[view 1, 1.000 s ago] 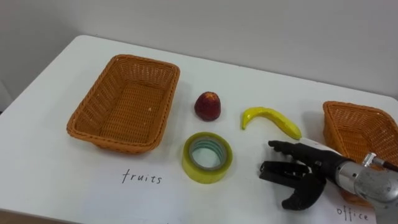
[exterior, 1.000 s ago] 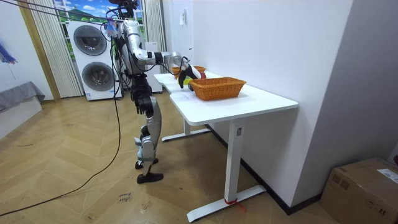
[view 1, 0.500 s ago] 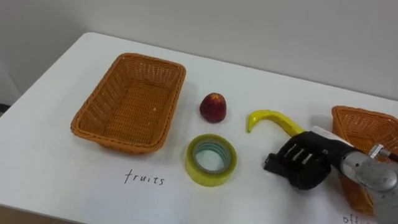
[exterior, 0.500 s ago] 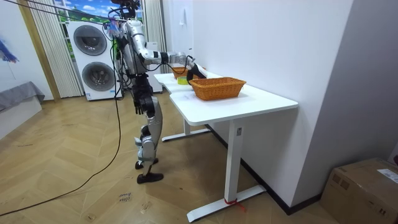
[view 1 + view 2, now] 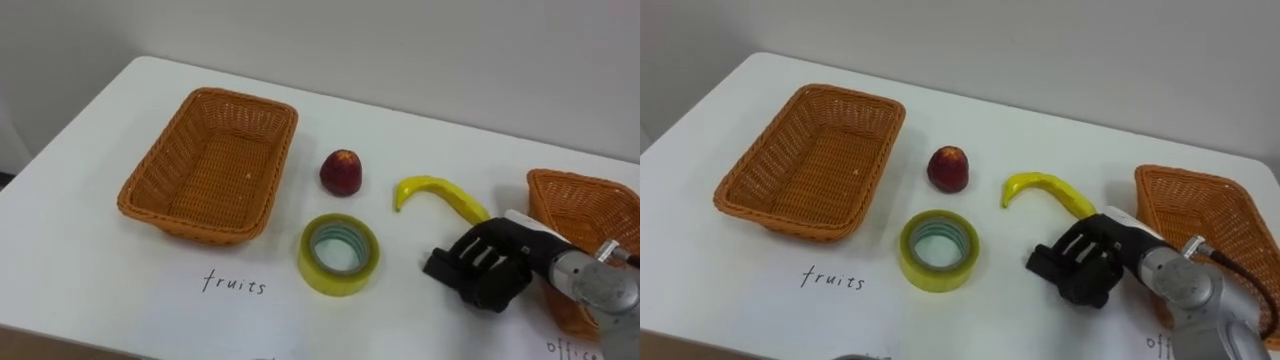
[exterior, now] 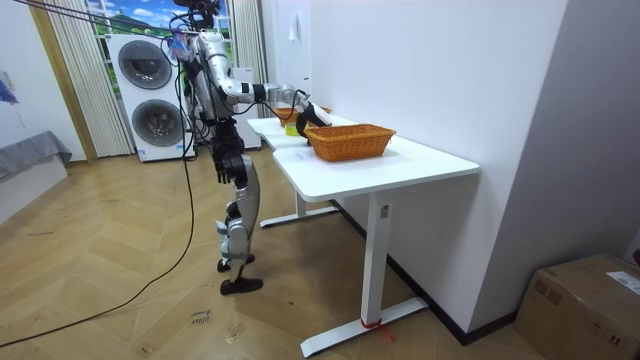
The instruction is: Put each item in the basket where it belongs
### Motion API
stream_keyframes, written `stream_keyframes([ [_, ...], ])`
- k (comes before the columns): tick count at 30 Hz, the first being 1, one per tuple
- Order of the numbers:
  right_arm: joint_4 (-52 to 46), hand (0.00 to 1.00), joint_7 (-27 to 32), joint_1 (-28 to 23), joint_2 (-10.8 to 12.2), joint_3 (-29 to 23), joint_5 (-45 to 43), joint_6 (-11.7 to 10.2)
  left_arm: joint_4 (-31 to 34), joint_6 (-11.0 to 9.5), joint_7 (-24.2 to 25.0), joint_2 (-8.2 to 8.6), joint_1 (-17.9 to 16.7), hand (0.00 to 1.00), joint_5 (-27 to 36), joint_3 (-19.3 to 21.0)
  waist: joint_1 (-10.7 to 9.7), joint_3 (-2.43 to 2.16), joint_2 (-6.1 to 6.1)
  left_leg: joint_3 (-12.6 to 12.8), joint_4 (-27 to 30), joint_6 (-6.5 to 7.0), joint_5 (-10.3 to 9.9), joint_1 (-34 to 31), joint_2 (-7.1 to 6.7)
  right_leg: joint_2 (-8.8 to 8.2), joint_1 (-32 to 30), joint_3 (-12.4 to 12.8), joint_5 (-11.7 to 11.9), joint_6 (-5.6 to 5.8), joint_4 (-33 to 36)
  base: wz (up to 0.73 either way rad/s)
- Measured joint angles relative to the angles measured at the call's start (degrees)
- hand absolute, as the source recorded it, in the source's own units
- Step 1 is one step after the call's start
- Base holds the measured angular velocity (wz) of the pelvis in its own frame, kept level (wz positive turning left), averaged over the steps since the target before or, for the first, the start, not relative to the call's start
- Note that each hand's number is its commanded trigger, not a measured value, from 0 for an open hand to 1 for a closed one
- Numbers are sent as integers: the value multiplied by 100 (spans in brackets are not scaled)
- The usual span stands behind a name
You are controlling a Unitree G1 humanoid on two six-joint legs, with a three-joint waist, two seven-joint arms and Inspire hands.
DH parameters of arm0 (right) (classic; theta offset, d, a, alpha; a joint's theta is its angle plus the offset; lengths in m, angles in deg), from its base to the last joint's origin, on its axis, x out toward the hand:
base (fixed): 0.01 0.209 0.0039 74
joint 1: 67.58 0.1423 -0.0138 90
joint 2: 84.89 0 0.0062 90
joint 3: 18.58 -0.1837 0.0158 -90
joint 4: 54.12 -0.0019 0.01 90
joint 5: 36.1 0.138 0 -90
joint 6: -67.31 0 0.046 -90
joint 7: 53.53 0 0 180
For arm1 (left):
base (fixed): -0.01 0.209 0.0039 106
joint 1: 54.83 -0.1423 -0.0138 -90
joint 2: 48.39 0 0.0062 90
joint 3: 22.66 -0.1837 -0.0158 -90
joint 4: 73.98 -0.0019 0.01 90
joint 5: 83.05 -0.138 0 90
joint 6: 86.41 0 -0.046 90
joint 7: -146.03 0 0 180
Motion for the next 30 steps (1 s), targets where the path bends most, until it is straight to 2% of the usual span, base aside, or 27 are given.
stream_keyframes([
  [12, -119, 100, 125, -23, 64, 74, -51, 22, 30, -12, -15, -9, 21, 0, 1, -163, -13, -13, 24, 29, 31, 2, 1, -92, 0, 17, -93, 60, 12, -5, 80, -1],
  [18, -542, 100, 470, -330, 122, 88, -77, 14, 16, -60, -205, 40, 13, 0, 61, -345, -45, -19, 54, 50, 29, 5, -1, -110, 1, 8, -131, 81, 12, -4, 85, -2],
  [22, -751, 100, 490, -371, 130, 87, -96, -11, 25, -120, -337, 103, -59, 0, 74, -327, -138, -6, 118, 57, 17, 15, 5, -104, -2, -17, -156, 102, 12, -4, 90, -1],
  [24, -864, 100, 512, -373, 135, 85, -100, -17, 15, -175, -385, 164, -192, 0, 57, -315, -172, 1, 159, 107, -11, 15, 6, -79, 0, -21, -189, 197, 11, -4, 98, -12],
  [30, -1381, 100, 740, -373, 144, -204, -84, -179, -45, -239, -358, 283, -346, 0, 52, -81, -301, 21, 159, 207, -50, 17, 13, -89, -8, -11, -240, 330, 9, -2, 129, -10],
])
